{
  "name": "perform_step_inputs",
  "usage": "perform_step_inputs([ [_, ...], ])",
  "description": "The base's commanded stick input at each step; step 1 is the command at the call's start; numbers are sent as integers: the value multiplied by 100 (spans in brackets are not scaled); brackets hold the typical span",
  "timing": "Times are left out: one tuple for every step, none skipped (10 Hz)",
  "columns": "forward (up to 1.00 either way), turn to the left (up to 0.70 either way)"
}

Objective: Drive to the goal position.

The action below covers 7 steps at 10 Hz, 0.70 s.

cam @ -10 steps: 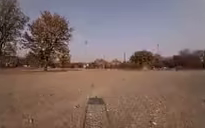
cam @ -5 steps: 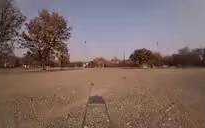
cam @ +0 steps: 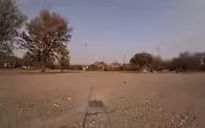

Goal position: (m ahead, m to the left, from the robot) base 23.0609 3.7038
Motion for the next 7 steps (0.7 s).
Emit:
perform_step_inputs([
  [70,0],
  [70,0],
  [70,0],
  [70,0],
  [70,0],
  [70,0],
  [70,0],
])
